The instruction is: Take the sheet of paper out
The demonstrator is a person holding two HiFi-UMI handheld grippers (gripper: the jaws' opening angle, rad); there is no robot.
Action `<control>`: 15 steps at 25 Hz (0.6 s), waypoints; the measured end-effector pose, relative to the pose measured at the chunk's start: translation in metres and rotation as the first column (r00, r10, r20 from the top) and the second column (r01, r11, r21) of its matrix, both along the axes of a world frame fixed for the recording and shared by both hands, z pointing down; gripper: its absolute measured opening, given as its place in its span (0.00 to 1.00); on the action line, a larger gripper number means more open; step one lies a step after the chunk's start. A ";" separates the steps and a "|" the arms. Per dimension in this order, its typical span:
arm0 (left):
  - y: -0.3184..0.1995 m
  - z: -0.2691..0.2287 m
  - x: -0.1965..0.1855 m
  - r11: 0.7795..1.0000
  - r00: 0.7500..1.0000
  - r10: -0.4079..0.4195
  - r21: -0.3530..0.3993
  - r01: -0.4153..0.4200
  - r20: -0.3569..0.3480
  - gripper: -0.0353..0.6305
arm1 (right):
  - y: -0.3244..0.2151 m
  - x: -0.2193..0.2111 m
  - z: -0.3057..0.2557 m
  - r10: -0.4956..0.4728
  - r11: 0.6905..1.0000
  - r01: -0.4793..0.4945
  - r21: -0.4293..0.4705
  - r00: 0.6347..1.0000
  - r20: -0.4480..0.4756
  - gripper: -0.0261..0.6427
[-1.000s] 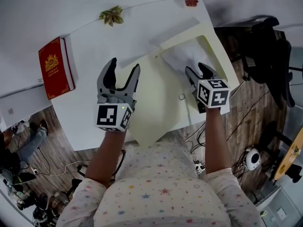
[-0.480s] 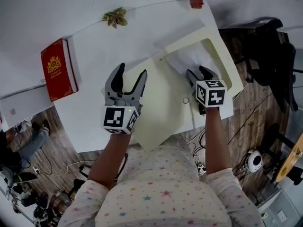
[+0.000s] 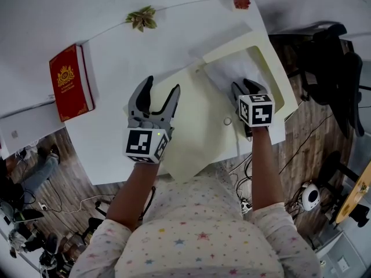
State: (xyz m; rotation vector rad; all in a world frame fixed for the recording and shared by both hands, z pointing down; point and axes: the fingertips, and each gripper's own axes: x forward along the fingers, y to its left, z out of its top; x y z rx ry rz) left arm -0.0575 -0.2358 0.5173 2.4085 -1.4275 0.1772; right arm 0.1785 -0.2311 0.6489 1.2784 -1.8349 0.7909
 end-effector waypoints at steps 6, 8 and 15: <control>0.002 0.001 0.001 1.000 1.000 -0.005 -0.002 0.006 0.002 0.49 | 0.000 0.000 0.001 -0.024 1.000 0.024 -0.002 0.999 -0.035 0.27; 0.002 0.001 0.000 1.000 1.000 -0.008 -0.002 0.008 0.002 0.49 | 0.000 0.000 0.001 -0.024 1.000 0.024 -0.004 0.999 -0.039 0.26; 0.004 -0.002 -0.003 1.000 1.000 -0.019 0.005 0.019 0.005 0.49 | 0.003 -0.001 0.001 -0.034 0.999 0.033 -0.007 0.998 -0.048 0.14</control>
